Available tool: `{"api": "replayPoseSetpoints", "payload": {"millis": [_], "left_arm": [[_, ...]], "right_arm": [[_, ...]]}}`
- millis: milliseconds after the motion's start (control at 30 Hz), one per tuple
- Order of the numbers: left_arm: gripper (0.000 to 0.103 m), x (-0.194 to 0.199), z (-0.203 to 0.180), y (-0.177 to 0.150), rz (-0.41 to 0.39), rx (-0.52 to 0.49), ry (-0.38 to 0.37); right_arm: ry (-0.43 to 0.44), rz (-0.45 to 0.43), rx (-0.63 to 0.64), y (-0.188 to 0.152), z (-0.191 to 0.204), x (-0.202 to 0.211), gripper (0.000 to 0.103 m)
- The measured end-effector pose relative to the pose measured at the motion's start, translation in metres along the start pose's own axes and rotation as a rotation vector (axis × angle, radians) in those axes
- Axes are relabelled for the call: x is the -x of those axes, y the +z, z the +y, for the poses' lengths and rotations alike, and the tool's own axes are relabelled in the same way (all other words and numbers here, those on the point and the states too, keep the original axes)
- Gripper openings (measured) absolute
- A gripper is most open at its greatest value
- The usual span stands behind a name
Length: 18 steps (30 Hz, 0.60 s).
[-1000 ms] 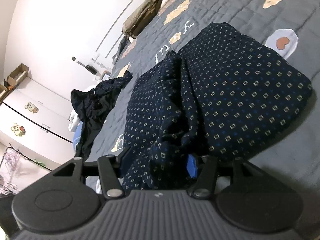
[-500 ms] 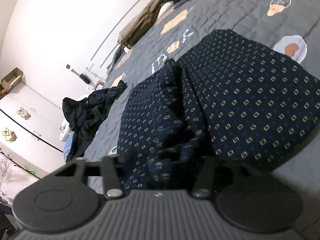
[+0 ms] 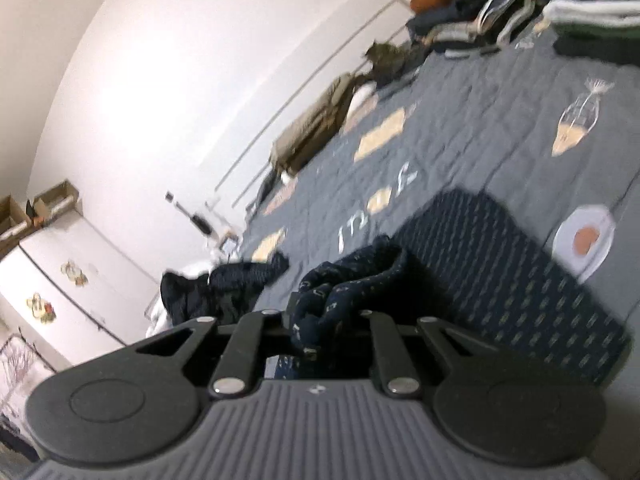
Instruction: Fold clothes
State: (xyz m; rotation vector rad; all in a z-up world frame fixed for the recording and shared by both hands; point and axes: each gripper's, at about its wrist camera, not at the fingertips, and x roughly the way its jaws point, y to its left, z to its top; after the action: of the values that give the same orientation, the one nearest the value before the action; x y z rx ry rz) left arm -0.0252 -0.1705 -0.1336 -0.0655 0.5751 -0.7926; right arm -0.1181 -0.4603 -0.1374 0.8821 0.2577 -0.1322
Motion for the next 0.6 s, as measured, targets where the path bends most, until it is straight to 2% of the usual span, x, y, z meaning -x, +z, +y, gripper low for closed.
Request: {"api": "replayPoseSetpoints", "payload": {"millis": [133, 300, 367, 467, 533, 600], "left_arm": [[0.101, -0.007, -0.012, -0.003, 0.018, -0.033, -0.028], [0.101, -0.019, -0.028, -0.010, 0.048, -0.074, -0.061], [0.101, -0.025, -0.036, -0.013, 0.061, -0.103, -0.068], [0.101, -0.034, -0.049, -0.020, 0.076, -0.178, -0.065], [0.101, -0.039, -0.061, -0.025, 0.073, -0.261, -0.043], [0.101, -0.046, -0.075, -0.032, 0.062, -0.364, -0.010]], "right_arm": [[-0.005, -0.055, 0.018, 0.022, -0.005, 0.019, 0.013], [-0.048, -0.128, 0.111, 0.040, -0.013, 0.041, 0.013], [-0.102, -0.103, 0.123, 0.042, -0.026, 0.039, 0.013], [-0.179, -0.006, 0.055, 0.038, -0.059, 0.023, 0.013], [-0.220, 0.064, 0.008, 0.035, -0.079, 0.012, 0.015], [-0.220, 0.099, -0.013, 0.030, -0.091, 0.008, 0.016]]}}
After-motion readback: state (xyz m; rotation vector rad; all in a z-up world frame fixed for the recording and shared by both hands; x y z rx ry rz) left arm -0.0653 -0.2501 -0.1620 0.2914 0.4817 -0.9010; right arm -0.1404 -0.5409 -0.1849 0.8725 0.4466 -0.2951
